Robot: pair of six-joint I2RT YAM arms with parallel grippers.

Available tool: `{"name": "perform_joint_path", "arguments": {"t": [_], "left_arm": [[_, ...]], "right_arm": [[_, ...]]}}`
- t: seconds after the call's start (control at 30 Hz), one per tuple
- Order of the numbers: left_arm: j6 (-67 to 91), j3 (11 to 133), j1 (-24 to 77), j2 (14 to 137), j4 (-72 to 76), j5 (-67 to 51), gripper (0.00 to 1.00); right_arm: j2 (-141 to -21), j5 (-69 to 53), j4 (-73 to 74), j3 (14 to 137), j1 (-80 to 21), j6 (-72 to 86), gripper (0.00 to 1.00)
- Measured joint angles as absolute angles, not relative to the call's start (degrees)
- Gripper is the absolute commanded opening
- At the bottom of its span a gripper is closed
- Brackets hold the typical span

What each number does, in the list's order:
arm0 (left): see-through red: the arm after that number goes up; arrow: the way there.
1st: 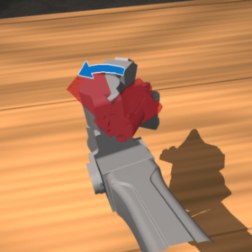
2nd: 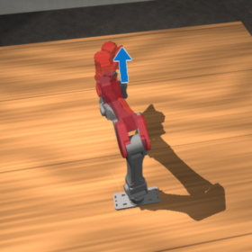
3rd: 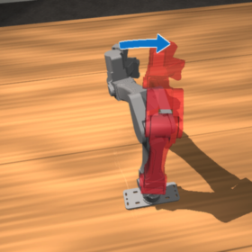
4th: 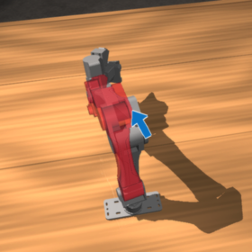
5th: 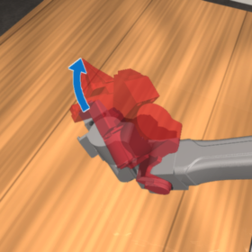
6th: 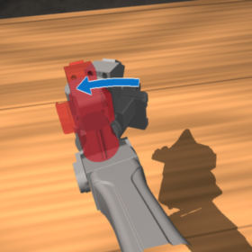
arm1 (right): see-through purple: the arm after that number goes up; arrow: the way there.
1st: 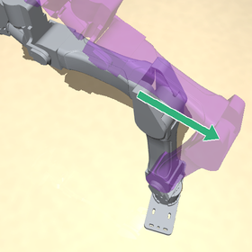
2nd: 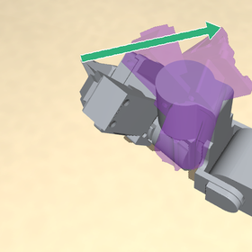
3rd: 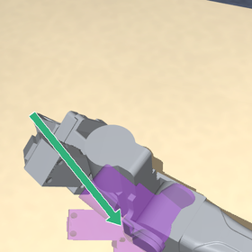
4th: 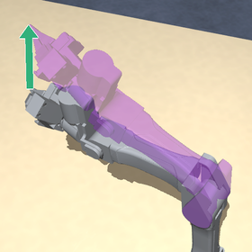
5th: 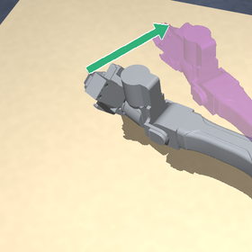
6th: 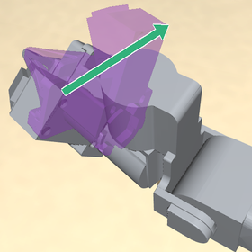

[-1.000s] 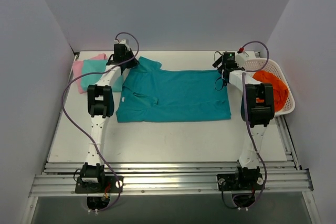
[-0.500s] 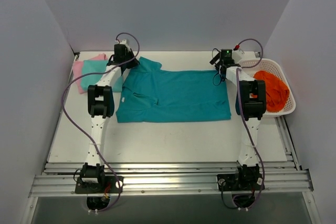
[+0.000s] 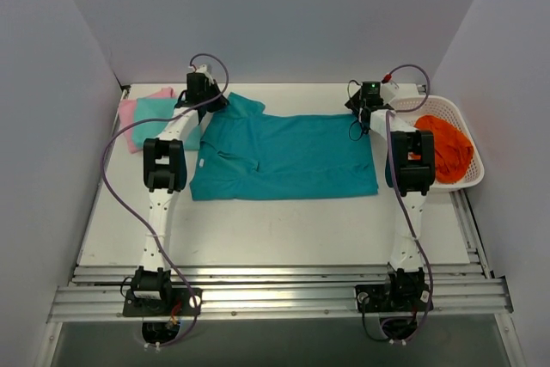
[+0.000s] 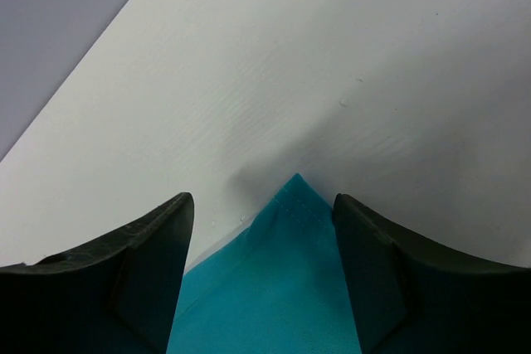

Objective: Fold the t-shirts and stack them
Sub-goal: Grap the side of the flattened tshirt furthest away from the robot with both arms

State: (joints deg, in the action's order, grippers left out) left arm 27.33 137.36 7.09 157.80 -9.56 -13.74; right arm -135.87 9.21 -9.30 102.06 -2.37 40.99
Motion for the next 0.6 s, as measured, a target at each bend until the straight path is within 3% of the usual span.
{"name": "perform_joint_path", "arguments": {"t": [0.23,0.4,0.43,0.6], "left_arm": [[27.4,136.6,7.1,157.3,-9.1,-13.8,0.02],[27.4,135.8,7.1,157.0,-8.8,-14.0,0.02],[27.4,135.7,7.1,157.0,-8.7,-14.0,0.02],[27.4,135.7,7.1,156.9,-8.7,-14.0,0.02]], "right_arm": [[-136.4,8.7,-10.1,101.8,-2.4,41.0,0.41],[-136.5,8.3,-11.2,100.7,-2.3,40.9,0.04],[-136.5,8.1,-11.2,100.6,-2.3,40.8,0.0],[-136.7,7.6,-11.6,100.5,-2.3,41.1,0.0]]}}
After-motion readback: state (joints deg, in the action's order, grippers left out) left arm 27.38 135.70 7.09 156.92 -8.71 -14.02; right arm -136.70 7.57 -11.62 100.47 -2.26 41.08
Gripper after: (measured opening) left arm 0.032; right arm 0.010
